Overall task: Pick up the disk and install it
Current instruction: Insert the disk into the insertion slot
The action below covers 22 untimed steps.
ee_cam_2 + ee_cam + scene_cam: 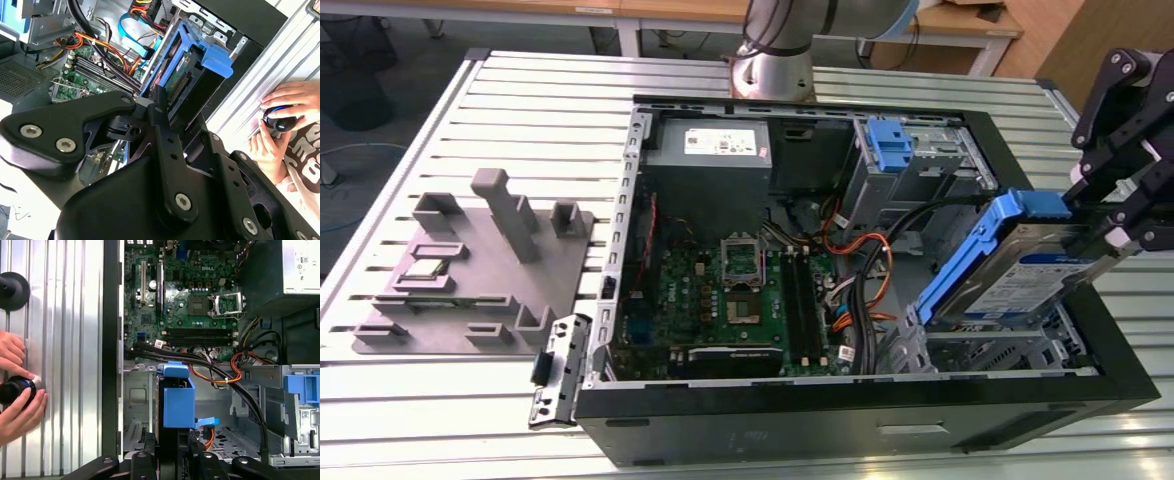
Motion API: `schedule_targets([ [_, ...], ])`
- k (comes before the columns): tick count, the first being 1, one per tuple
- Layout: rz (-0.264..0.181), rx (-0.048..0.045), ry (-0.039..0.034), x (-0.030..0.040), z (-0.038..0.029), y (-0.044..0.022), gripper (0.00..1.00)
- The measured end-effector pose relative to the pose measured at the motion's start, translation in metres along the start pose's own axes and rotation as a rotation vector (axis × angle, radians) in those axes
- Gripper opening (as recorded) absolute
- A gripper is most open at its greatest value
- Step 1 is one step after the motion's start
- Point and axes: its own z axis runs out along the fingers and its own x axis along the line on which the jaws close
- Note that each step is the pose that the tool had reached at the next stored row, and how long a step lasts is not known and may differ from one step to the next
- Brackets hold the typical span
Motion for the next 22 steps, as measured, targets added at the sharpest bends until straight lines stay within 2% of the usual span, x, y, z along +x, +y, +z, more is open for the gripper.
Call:
schedule_targets([
  [22, 0.003, 0.0001, -0.0001, 0.0019, 0.0391, -0.0024, 0.35],
])
